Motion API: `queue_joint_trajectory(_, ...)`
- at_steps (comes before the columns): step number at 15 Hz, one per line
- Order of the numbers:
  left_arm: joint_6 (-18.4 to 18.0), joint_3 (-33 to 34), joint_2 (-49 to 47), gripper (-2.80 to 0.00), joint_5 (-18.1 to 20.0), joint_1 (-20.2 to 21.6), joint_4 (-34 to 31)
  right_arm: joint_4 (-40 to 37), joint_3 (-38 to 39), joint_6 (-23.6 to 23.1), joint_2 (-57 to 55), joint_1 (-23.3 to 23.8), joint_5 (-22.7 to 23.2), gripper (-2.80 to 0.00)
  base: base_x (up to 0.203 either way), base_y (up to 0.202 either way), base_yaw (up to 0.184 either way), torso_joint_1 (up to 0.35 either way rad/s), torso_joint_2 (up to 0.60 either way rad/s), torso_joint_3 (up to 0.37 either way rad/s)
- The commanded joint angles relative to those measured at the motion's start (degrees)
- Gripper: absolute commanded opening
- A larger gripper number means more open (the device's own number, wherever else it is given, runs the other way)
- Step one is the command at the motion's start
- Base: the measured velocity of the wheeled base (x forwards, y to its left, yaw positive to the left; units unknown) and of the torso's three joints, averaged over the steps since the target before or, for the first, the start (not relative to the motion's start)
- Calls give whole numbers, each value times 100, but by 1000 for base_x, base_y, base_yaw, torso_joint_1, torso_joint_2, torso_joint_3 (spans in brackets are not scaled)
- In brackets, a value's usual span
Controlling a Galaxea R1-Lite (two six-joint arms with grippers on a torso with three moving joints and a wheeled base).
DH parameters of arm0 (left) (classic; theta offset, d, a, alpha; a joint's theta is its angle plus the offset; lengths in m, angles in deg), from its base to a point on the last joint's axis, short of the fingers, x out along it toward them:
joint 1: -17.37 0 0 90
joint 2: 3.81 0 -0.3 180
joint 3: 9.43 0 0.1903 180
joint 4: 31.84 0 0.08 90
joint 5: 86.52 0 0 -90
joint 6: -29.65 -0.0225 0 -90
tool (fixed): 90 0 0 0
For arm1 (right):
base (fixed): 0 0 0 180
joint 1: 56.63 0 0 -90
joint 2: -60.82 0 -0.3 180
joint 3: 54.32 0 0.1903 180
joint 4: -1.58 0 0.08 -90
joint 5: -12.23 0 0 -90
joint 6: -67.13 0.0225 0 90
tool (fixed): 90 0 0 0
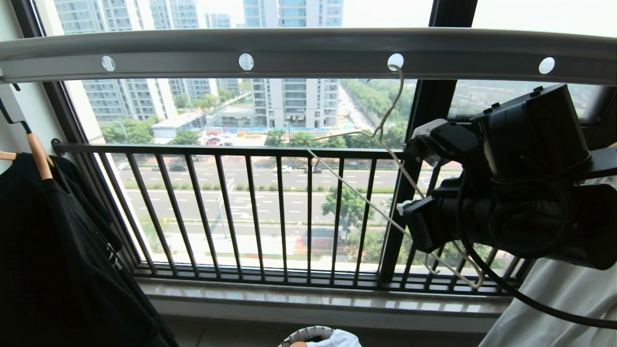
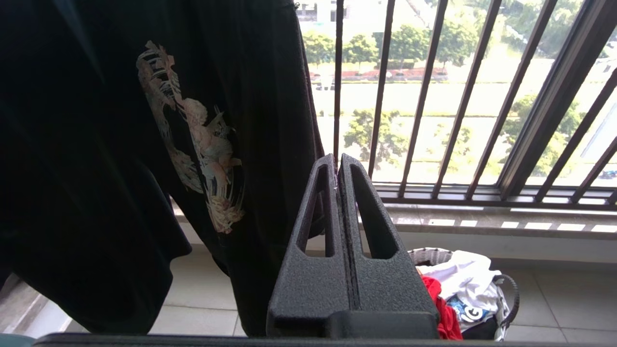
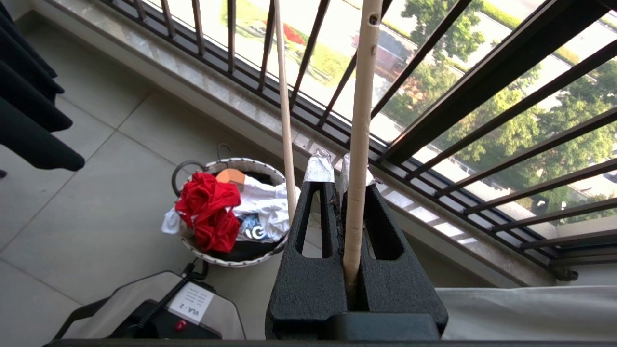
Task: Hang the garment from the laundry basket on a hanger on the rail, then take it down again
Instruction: Pick up the clothes rack on the clothesline
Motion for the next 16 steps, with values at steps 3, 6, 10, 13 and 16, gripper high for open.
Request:
queue_joint_trajectory(3,0,0,-7,-280,0,1,0,-26,25,-24,155,-11,-79,-280,0,0,0,0,0,0)
queue_joint_trajectory(6,0,0,-7,-280,0,1,0,-12,143,-24,217,-11,-80,-280,0,0,0,0,0,0)
queue_joint_trajectory(10,0,0,-7,-280,0,1,0,-18,161,-24,305,-11,-80,-280,0,0,0,0,0,0)
queue_joint_trajectory(13,0,0,-7,-280,0,1,0,-36,187,-24,385,-11,-80,-280,0,0,0,0,0,0)
queue_joint_trajectory(16,0,0,-7,-280,0,1,0,-36,245,-24,445,-19,-80,-280,0,0,0,0,0,0)
